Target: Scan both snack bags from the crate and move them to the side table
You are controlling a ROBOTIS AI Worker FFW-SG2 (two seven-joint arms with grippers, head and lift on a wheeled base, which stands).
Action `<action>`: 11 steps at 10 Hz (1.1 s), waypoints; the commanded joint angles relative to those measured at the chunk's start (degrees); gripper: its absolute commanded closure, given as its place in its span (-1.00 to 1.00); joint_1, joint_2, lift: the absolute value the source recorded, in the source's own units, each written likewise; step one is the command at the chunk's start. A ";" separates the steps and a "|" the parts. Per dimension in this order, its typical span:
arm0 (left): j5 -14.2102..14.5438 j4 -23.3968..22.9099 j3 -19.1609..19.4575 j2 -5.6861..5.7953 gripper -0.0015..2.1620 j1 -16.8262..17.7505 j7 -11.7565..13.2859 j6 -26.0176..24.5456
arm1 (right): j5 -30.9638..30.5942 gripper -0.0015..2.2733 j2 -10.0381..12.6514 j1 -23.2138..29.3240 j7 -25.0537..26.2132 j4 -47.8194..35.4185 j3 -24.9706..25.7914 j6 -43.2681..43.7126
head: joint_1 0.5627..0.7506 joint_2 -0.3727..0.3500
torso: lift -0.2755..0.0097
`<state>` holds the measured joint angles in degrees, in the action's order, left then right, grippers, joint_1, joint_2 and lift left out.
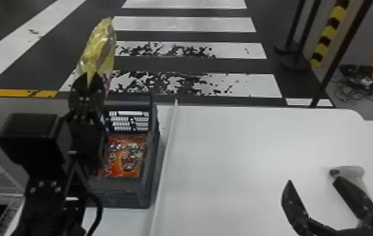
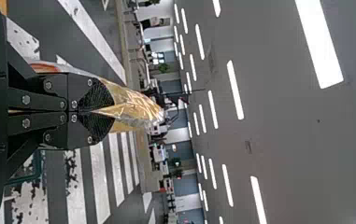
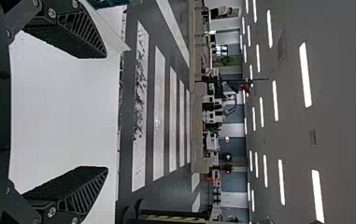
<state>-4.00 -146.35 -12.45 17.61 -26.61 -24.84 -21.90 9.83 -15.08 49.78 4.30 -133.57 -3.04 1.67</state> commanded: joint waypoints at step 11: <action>26.32 -4.91 -0.56 -2.23 0.98 1.30 14.82 -0.21 | 0.10 -0.88 -0.31 0.06 0.18 0.41 1.10 1.35 | 0.41 -0.40 | 0.26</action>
<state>20.21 -151.71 -13.85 15.56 -25.37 -10.24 -22.07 9.92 -15.38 49.75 4.49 -133.11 -2.02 2.91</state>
